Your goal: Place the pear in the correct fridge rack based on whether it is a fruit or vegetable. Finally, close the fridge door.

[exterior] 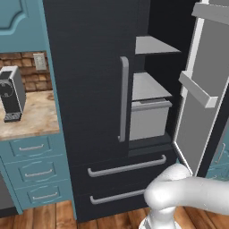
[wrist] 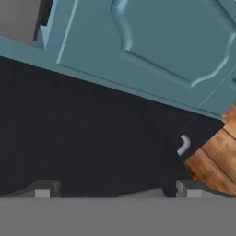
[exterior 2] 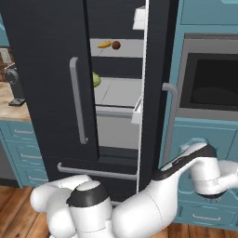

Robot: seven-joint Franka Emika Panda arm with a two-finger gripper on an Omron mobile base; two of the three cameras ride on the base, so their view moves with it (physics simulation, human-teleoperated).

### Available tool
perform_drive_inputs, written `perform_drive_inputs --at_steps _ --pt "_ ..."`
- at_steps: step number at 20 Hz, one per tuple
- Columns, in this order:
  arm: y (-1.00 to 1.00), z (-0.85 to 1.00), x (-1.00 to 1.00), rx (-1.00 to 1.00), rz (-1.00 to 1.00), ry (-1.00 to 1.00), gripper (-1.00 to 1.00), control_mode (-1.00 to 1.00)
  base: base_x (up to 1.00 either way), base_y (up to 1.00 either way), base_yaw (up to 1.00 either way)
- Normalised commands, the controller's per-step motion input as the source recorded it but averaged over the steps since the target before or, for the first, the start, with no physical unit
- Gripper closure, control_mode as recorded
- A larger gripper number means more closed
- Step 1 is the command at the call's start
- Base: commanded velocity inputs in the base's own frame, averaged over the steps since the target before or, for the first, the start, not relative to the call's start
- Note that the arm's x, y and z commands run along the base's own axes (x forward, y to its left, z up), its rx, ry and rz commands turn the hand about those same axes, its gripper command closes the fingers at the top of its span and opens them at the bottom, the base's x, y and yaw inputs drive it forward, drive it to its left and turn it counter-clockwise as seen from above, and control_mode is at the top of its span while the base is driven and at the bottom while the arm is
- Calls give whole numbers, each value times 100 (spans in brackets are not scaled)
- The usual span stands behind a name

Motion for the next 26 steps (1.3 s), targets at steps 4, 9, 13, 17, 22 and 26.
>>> perform_drive_inputs --at_steps 4,9,13,17,22,26 --pt "5 -1 49 7 7 0 -100 -100 0 0 0" --pt "9 -4 56 5 1 0 -100 -100 0 0 0" --pt "2 -11 61 16 0 1 -100 -100 0 0 0" --pt "2 -5 44 25 1 7 -100 -100 0 0 0" --pt "40 -15 11 20 10 9 -100 -100 0 0 0" --pt "88 -32 0 7 17 2 -100 -100 0 0 0"
